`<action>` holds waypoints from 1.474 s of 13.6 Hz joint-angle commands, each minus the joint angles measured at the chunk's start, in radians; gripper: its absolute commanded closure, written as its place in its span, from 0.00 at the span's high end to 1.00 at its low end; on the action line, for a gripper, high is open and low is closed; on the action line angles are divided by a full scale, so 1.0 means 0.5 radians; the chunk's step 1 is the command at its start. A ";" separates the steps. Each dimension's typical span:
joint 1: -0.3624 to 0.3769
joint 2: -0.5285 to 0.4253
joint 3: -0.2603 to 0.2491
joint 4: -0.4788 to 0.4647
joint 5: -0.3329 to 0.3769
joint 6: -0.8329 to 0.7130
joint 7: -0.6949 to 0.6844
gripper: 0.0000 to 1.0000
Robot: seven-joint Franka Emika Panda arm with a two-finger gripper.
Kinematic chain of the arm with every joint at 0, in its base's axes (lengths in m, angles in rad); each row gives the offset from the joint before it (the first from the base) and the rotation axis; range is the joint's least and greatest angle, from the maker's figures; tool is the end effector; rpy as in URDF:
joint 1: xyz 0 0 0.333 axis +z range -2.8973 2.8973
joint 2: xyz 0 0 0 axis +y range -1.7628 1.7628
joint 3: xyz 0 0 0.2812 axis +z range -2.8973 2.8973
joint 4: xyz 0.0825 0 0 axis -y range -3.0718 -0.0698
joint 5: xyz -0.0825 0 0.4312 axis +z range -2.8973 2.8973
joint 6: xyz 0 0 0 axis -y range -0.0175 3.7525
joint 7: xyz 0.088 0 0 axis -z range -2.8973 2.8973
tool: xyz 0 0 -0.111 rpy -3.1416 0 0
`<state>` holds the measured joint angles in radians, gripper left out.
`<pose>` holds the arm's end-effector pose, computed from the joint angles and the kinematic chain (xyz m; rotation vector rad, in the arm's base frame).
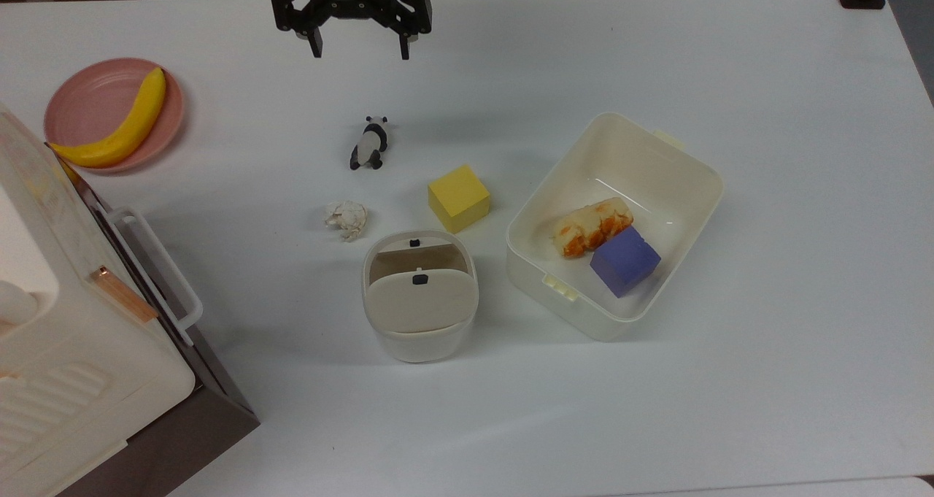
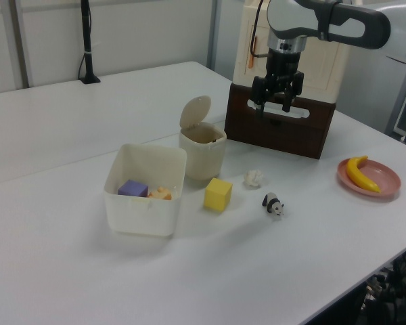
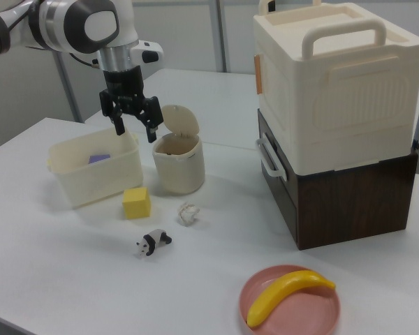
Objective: Grab it up and put it in the trash
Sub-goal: 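Move the open gripper down toward the crumpled white paper ball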
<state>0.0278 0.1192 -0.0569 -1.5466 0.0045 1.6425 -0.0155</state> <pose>0.6376 -0.0165 0.5307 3.1395 -0.0214 -0.0363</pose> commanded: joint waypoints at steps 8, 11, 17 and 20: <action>0.009 -0.054 -0.003 -0.036 -0.040 -0.061 0.059 1.00; 0.012 -0.045 -0.003 -0.036 -0.040 -0.058 0.059 1.00; 0.027 -0.036 0.000 -0.054 -0.040 -0.061 0.031 1.00; 0.033 -0.027 0.003 -0.088 -0.040 -0.067 0.028 1.00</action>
<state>0.0321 0.1206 -0.0539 -1.5630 0.0044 1.6376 -0.0107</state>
